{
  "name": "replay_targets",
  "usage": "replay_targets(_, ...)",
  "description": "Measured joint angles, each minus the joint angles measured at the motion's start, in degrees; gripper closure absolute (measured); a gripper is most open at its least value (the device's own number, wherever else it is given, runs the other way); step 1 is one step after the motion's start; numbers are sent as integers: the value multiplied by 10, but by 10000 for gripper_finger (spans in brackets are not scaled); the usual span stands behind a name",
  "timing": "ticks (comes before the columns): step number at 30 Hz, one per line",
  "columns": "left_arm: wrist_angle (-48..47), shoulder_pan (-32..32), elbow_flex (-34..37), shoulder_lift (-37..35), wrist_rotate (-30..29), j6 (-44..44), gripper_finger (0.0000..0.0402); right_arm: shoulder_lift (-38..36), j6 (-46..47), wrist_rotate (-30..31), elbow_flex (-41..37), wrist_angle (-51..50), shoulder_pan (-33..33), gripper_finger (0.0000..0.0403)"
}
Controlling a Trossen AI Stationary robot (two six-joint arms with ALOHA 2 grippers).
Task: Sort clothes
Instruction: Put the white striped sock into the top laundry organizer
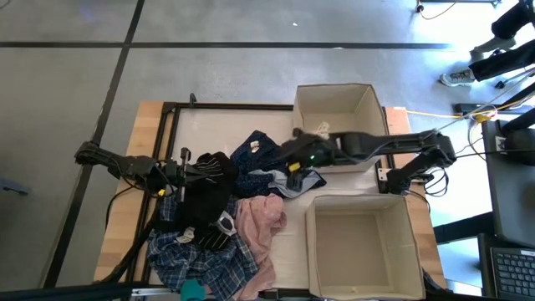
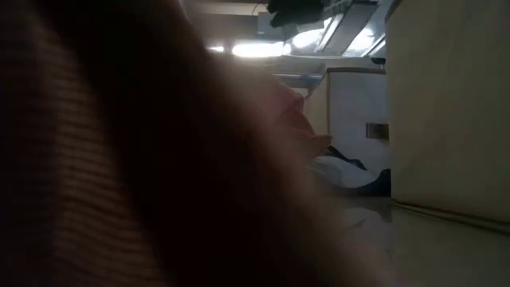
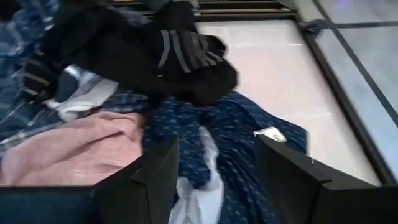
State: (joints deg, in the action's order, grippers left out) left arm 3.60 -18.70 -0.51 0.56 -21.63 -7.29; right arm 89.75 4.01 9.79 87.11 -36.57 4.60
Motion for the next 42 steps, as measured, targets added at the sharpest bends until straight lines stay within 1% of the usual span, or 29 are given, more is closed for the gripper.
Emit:
replay_targets(11,0,0,0,0,0,0,400,100,-10,-81,0,106,34,194)
replay_targets(19,0,0,0,0,0,0,400,179,-9,-98,0,227,49,194)
replay_targets(27,0,0,0,0,0,0,400,232,22,-151,0,304,53,194)
replay_targets(38,0,0,0,0,0,0,400,290,60,-156,1,382,55,194)
replay_targets(42,0,0,0,0,0,0,400,305,72,-180,1,413,59,194)
